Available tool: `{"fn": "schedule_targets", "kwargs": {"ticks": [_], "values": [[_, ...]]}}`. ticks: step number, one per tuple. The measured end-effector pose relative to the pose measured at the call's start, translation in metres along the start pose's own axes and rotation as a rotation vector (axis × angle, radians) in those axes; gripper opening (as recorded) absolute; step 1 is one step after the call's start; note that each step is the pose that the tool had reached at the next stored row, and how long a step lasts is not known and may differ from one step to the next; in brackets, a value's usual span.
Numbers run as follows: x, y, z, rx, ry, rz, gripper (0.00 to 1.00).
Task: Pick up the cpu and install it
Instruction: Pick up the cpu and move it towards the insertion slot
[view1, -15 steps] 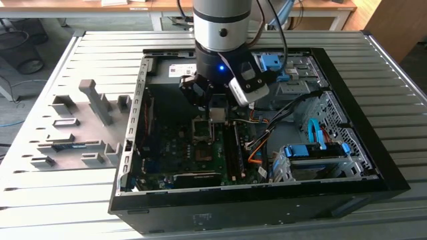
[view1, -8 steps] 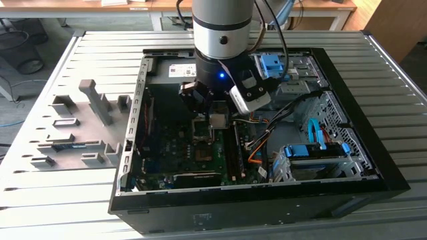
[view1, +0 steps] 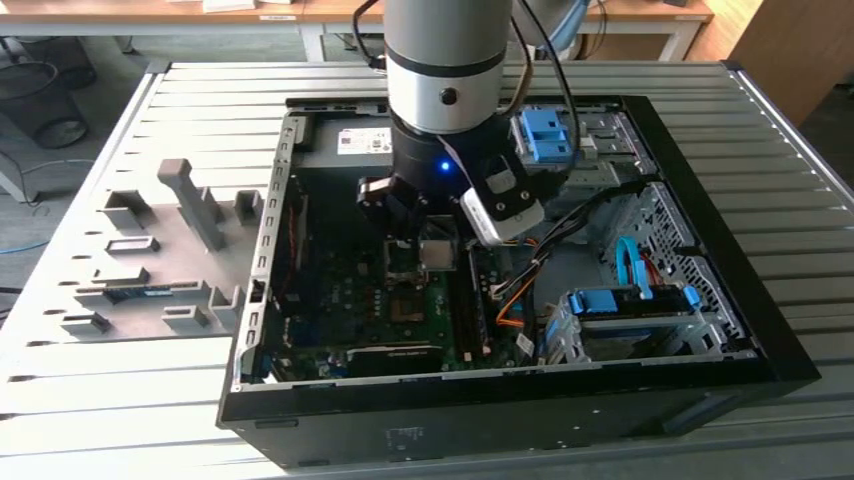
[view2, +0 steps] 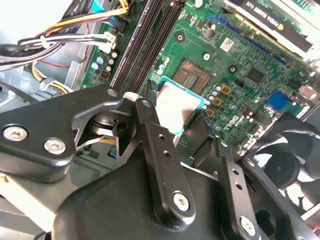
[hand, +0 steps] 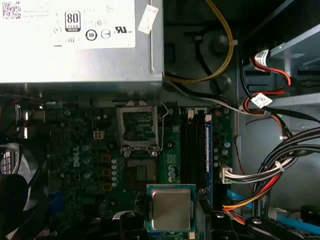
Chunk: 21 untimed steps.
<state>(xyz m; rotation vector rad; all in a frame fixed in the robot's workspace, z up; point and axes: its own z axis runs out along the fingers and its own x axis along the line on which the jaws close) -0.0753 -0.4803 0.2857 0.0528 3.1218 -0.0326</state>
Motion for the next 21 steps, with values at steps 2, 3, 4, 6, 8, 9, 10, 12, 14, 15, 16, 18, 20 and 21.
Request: {"fn": "schedule_targets", "kwargs": {"ticks": [2,3,4,6,8,9,10,12,14,15,16,18,20,21], "values": [[0.0000,-0.0016,0.0021,0.0000,0.0000,0.000,0.47],[0.0000,-0.0018,0.0033,-0.0001,-0.0001,0.000,0.47],[0.0001,-0.0021,0.0044,0.0000,0.0000,0.000,0.47],[0.0000,-0.0023,0.0067,0.0001,0.0000,0.000,0.47],[0.0001,-0.0024,0.0089,0.0001,0.0000,0.000,0.47],[0.0001,-0.0025,0.0099,0.0001,0.0000,0.000,0.47],[0.0001,-0.0026,0.0109,0.0002,0.0001,0.000,0.47],[0.0002,-0.0028,0.0127,0.0002,0.0001,0.000,0.47],[0.0002,-0.0028,0.0146,0.0001,0.0000,0.000,0.47],[0.0002,-0.0029,0.0157,0.0001,0.0000,0.000,0.47],[0.0001,-0.0028,0.0167,0.0001,0.0000,0.000,0.47],[0.0001,-0.0028,0.0189,0.0002,0.0000,0.000,0.47],[0.0001,-0.0027,0.0211,0.0002,0.0001,0.000,0.47],[0.0002,-0.0027,0.0224,0.0002,0.0001,0.000,0.47]]}}
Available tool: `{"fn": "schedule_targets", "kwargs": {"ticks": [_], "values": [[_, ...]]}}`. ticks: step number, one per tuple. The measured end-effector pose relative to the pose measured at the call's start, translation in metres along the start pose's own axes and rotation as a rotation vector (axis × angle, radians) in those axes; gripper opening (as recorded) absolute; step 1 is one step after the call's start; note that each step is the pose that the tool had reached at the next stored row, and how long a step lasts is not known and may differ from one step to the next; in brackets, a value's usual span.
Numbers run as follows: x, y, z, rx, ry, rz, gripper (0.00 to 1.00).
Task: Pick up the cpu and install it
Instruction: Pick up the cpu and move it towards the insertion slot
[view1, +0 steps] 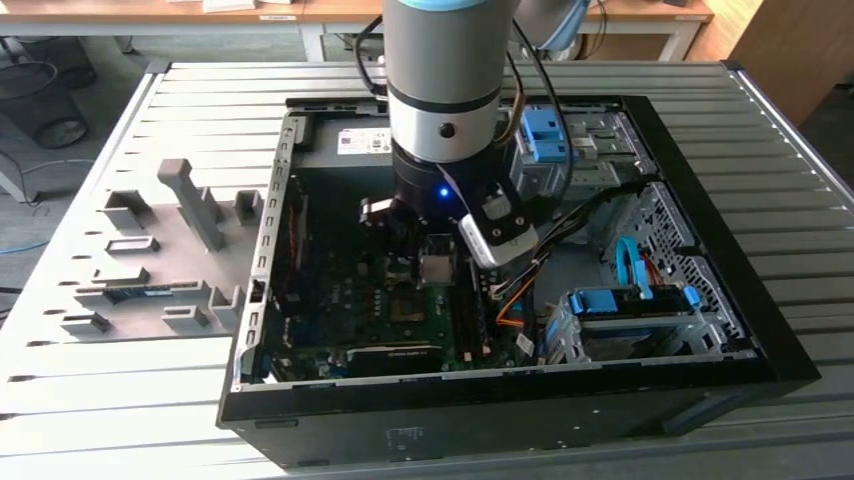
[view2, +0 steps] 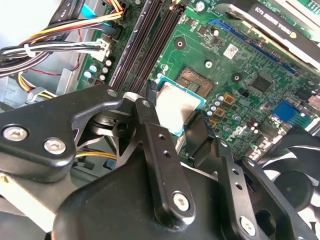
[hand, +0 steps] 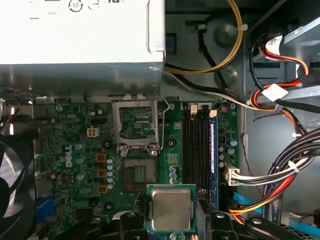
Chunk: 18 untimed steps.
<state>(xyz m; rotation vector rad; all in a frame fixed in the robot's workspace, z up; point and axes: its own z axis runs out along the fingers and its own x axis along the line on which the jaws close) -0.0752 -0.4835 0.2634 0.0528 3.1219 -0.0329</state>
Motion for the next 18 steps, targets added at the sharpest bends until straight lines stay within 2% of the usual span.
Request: {"fn": "schedule_targets", "kwargs": {"ticks": [5,18], "values": [[0.0001,0.0001,0.0055,-0.0001,-0.0001,0.000,0.47],[0.0003,0.0003,0.0144,-0.0001,0.0000,0.000,0.47]]}}
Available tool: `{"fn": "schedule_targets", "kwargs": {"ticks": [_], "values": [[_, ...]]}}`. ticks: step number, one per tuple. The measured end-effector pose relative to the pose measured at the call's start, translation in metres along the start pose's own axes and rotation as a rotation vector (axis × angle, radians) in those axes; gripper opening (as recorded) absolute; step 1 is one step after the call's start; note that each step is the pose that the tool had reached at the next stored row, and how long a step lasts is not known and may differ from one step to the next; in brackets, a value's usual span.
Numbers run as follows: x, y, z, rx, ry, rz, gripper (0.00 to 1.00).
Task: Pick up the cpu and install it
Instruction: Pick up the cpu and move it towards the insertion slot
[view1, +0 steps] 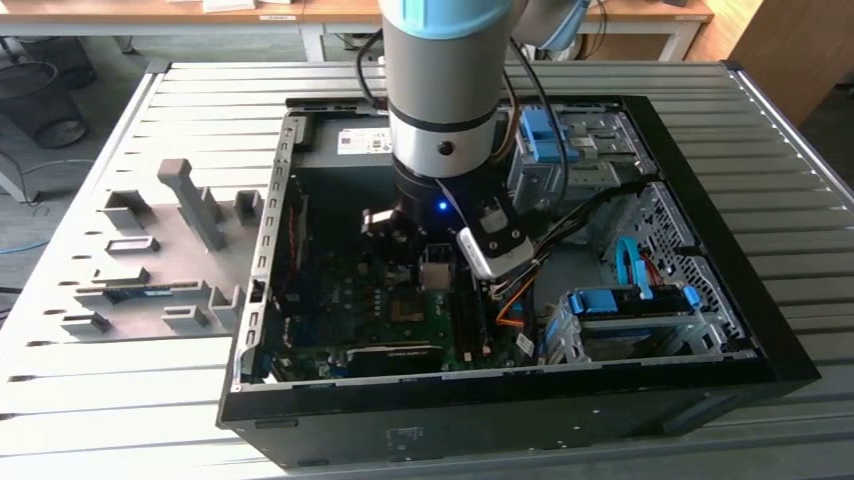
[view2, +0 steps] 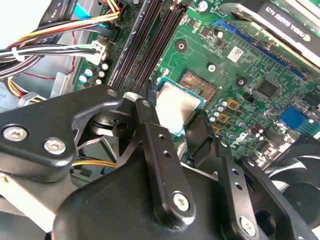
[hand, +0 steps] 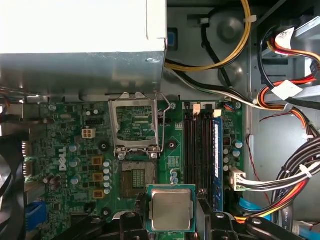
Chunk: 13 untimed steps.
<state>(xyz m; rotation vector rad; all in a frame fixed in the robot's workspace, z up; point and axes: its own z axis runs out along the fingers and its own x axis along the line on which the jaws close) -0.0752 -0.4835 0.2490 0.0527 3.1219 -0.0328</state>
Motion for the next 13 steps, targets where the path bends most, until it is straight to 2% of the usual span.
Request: {"fn": "schedule_targets", "kwargs": {"ticks": [13], "values": [[0.0002,0.0002,0.0091,0.0001,0.0000,0.000,0.47]]}}
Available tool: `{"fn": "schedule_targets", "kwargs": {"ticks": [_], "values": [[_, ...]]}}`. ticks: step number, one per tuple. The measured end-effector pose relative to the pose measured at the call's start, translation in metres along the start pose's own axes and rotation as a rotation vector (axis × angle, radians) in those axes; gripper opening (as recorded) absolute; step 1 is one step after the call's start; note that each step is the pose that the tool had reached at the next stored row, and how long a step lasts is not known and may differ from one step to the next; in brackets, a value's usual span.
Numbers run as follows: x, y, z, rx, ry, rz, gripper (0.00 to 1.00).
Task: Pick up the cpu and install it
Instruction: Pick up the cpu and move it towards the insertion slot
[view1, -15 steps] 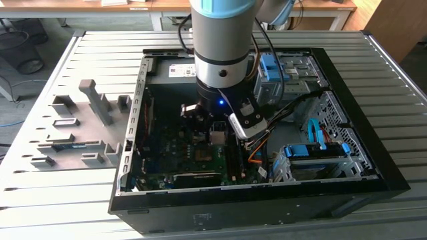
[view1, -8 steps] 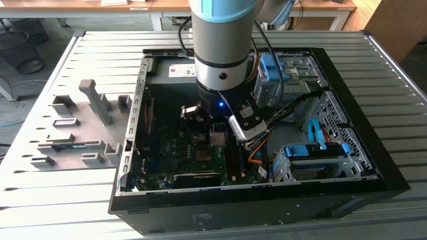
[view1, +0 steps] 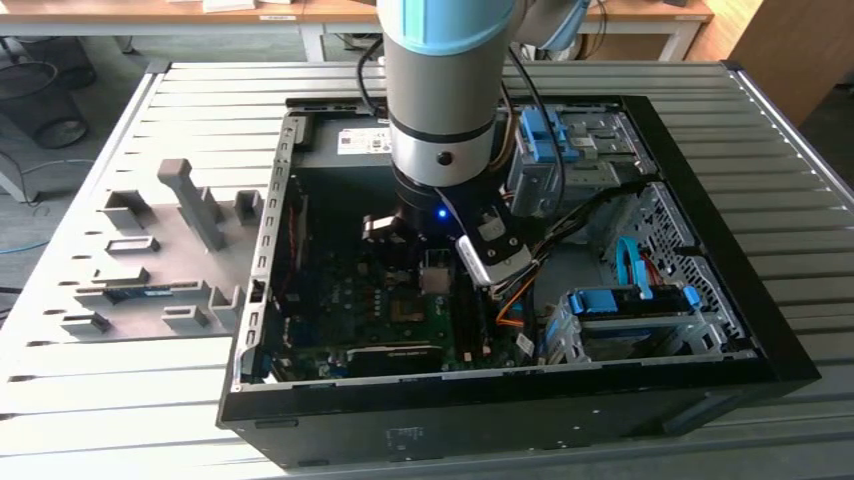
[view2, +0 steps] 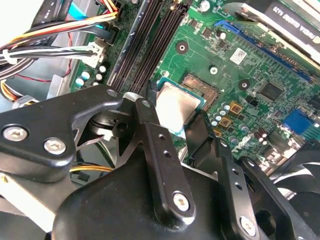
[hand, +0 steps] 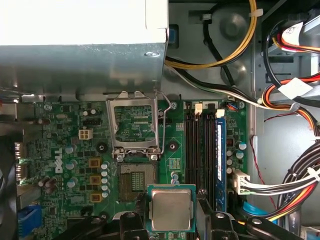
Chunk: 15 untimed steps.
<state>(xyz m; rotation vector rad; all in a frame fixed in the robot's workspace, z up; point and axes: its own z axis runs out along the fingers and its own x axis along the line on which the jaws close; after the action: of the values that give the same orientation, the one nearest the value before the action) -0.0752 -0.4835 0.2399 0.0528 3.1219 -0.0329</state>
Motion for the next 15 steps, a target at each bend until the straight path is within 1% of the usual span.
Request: {"fn": "schedule_targets", "kwargs": {"ticks": [15], "values": [[0.0002,0.0002,0.0098,0.0000,0.0000,0.000,0.47]]}}
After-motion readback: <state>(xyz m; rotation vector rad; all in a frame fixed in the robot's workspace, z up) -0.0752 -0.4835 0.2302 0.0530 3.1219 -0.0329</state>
